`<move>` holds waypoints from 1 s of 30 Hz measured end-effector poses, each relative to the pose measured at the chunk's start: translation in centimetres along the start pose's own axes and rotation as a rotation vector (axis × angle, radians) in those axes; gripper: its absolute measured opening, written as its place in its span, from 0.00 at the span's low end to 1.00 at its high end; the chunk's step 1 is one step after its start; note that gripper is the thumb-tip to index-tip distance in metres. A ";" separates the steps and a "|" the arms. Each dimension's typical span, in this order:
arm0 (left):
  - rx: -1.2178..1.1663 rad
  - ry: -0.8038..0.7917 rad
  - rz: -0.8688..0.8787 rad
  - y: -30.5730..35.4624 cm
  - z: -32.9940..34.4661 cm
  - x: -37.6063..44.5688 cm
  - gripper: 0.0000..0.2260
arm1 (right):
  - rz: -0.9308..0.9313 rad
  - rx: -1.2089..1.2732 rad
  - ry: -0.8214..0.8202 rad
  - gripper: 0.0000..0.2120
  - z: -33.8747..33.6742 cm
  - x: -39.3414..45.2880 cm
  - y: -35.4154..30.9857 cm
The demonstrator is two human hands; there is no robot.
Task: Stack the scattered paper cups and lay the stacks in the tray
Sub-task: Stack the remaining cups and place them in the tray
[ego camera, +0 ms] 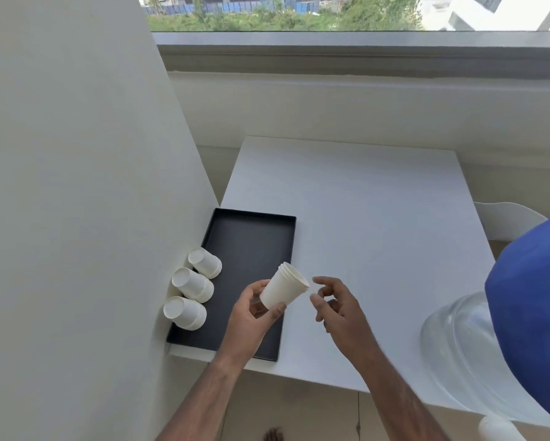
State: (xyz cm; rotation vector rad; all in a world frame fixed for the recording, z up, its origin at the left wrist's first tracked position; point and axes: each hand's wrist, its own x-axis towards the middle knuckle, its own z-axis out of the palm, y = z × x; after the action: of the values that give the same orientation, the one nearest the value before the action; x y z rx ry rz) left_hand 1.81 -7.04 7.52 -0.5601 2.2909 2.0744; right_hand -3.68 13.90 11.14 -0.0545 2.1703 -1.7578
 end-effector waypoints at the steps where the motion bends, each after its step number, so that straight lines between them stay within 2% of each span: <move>1: 0.007 0.026 0.009 0.4 -0.5 0.1 0.22 | 0.003 0.003 0.010 0.11 -0.1 -0.3 0.0; 5: 0.135 0.167 0.050 2.2 -4.0 1.7 0.20 | 0.042 -0.032 0.003 0.10 -1.0 -1.7 1.1; 8: 0.355 0.282 0.061 4.5 -8.0 4.1 0.21 | 0.093 -0.082 -0.015 0.09 -1.8 -2.9 2.5; 11: 0.575 0.321 0.072 6.6 -11.9 6.8 0.22 | 0.117 -0.095 -0.009 0.08 -2.7 -4.0 3.7; 15: 0.936 0.268 0.119 8.0 -15.1 10.4 0.24 | 0.161 -0.090 -0.004 0.07 -3.5 -5.0 5.3; 21: 1.604 0.030 0.122 8.2 -15.4 14.4 0.23 | 0.172 -0.154 0.040 0.08 -4.1 -5.4 8.0; 25: 1.728 -0.037 0.085 8.0 -15.0 15.5 0.19 | 0.172 -0.383 0.095 0.14 -5.1 -4.4 11.0; 30: 1.801 -0.060 0.067 7.0 -14.9 16.7 0.20 | 0.241 -0.801 0.029 0.28 -6.6 -3.0 14.9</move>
State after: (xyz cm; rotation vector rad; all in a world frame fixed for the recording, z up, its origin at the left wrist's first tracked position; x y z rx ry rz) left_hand -12.17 -25.26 12.26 -0.2078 2.8173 -0.4535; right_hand -0.05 24.32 -1.24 0.0379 2.6237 -0.6906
